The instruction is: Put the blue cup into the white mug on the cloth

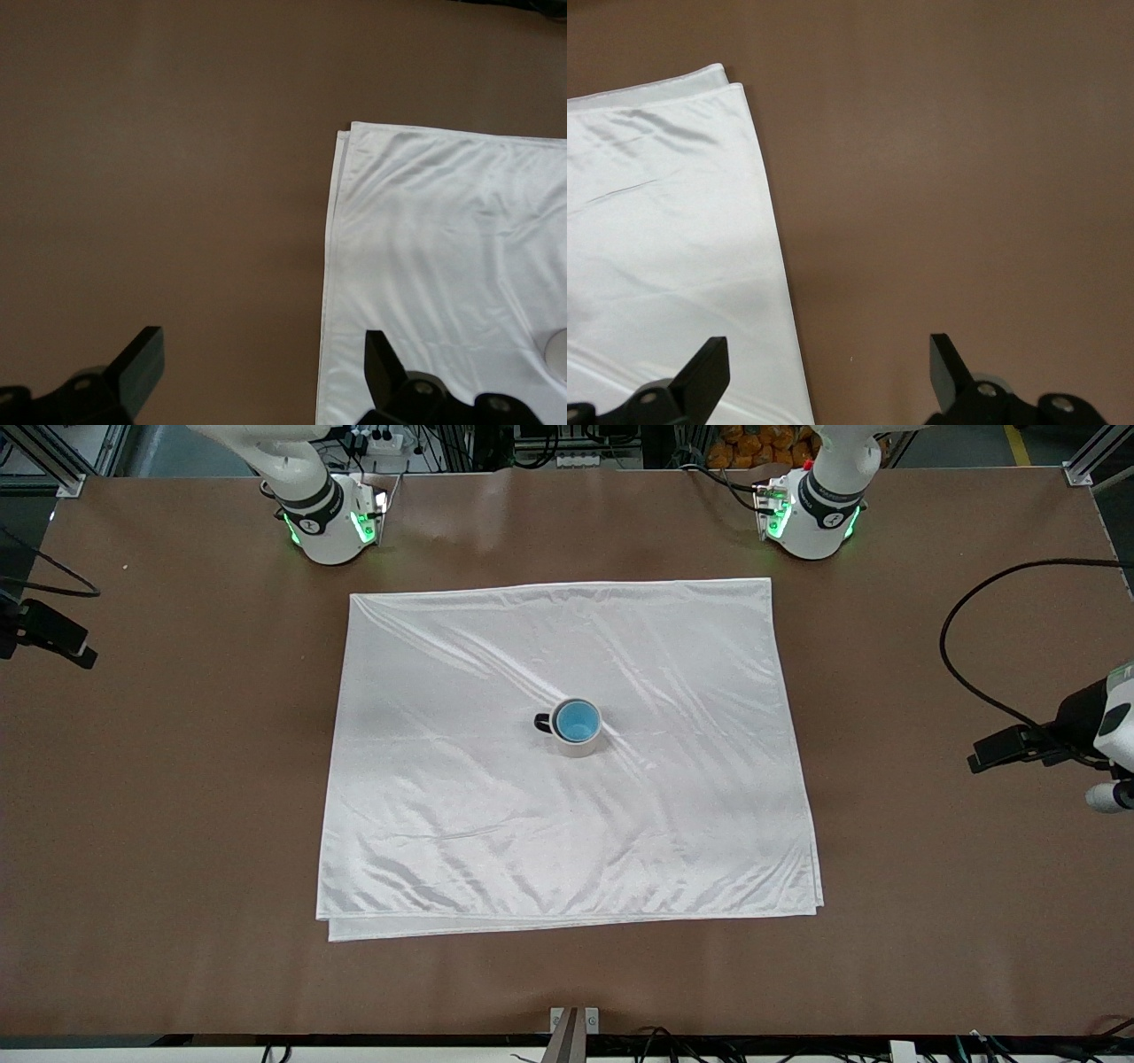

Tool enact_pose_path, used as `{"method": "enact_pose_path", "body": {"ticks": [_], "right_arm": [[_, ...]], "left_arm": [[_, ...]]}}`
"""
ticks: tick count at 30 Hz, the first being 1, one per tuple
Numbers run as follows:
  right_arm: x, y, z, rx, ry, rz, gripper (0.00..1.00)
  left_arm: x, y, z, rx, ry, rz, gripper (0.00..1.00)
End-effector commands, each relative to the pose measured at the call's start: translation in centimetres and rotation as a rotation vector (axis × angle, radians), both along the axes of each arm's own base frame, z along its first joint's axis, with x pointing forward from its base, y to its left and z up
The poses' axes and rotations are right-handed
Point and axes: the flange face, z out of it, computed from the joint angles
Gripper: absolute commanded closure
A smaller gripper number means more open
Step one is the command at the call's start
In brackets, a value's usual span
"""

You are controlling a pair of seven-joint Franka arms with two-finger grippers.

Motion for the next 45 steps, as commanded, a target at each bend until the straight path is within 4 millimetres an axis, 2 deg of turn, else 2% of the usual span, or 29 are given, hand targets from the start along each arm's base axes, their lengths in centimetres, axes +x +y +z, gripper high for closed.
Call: {"method": "enact_pose_path", "body": {"ticks": [1, 4, 9, 17, 31, 45], "right_arm": [[0.3, -0.2, 0.3, 0.004, -0.008, 0.009, 0.00], [0.3, -0.2, 0.2, 0.004, -0.006, 0.009, 0.00], [0.3, -0.1, 0.2, 0.004, -0.006, 0.011, 0.00], [0.3, -0.2, 0.2, 0.004, -0.005, 0.009, 0.00], [0.3, -0.2, 0.4, 0.004, -0.009, 0.011, 0.00], [0.3, 0.0, 0.5, 0.004, -0.011, 0.012, 0.00]], "left_arm": [[-4.7, -1.0, 2.5, 0.012, -0.017, -0.050, 0.00], [-7.5, -1.0, 4.3, 0.021, -0.036, -0.073, 0.00], [-11.4, -1.5, 5.8, 0.035, -0.047, -0.084, 0.00], [-13.4, -1.6, 7.5, 0.042, -0.021, -0.090, 0.00], [-13.7, -0.3, 7.8, 0.101, -0.018, -0.154, 0.00], [-14.0, -0.4, 8.3, 0.100, -0.004, -0.158, 0.00]]}}
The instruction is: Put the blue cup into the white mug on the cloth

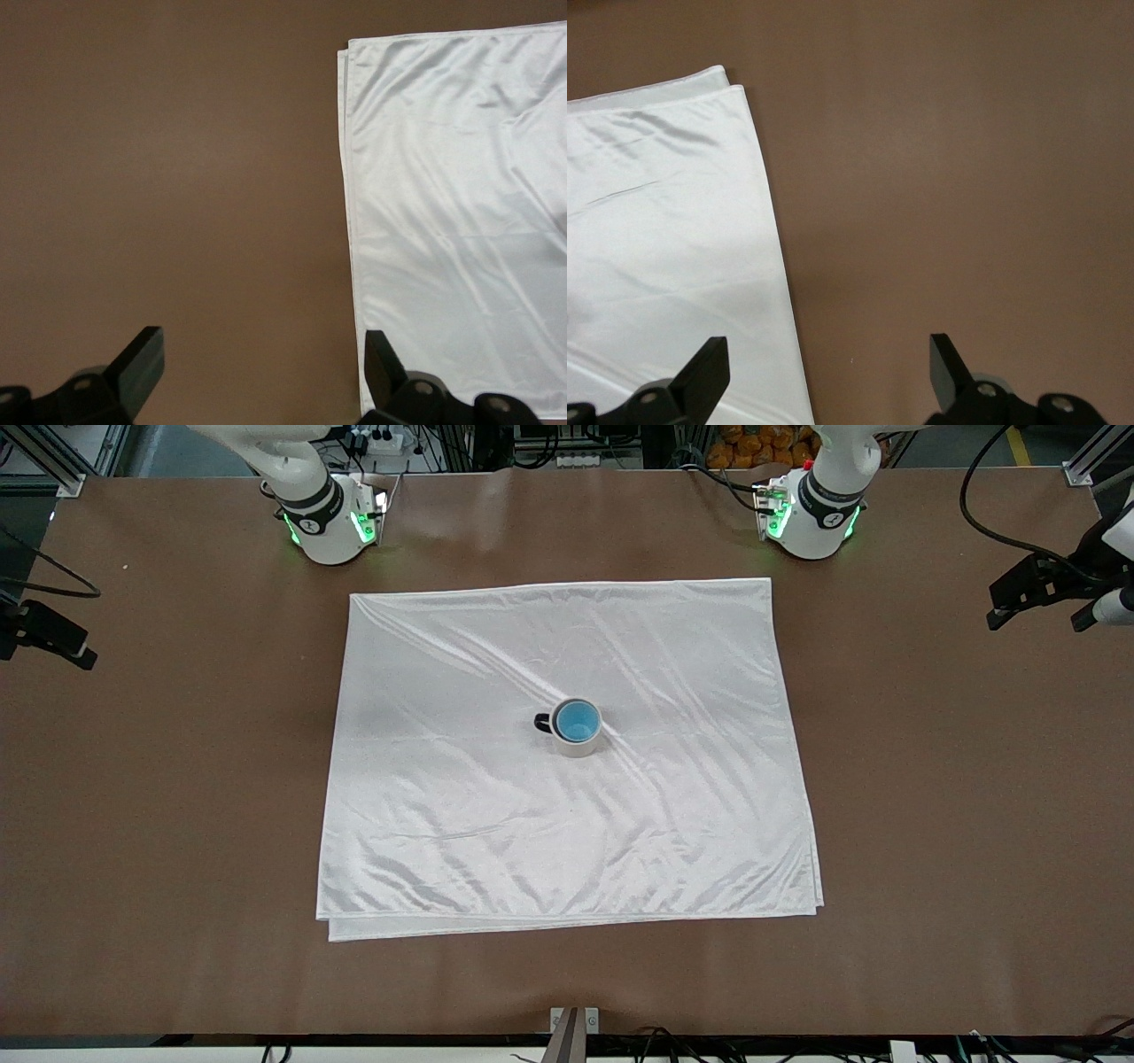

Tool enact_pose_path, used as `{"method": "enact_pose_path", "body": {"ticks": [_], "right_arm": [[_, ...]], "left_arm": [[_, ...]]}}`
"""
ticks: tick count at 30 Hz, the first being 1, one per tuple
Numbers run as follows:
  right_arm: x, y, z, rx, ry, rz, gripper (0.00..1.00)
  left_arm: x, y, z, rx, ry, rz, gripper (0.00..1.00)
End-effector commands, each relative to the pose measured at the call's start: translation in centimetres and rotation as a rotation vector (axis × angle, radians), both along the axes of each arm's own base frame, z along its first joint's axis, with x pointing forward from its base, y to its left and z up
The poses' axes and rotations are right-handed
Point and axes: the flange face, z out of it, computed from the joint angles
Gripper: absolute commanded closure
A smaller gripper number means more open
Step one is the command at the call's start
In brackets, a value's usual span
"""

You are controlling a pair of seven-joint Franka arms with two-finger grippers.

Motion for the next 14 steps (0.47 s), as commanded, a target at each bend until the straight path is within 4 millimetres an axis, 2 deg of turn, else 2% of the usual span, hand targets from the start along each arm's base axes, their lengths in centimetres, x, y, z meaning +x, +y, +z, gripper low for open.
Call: {"method": "enact_pose_path", "body": {"ticks": [1, 14], "right_arm": [[0.25, 0.08, 0.50, 0.004, -0.008, 0.013, 0.00], [0.48, 0.23, 0.17, 0.004, -0.003, 0.011, 0.00]], "left_arm": [[-0.73, 0.10, 0.71, 0.022, 0.003, -0.021, 0.00], [-0.73, 0.10, 0.86, 0.022, 0.000, -0.020, 0.00]]}}
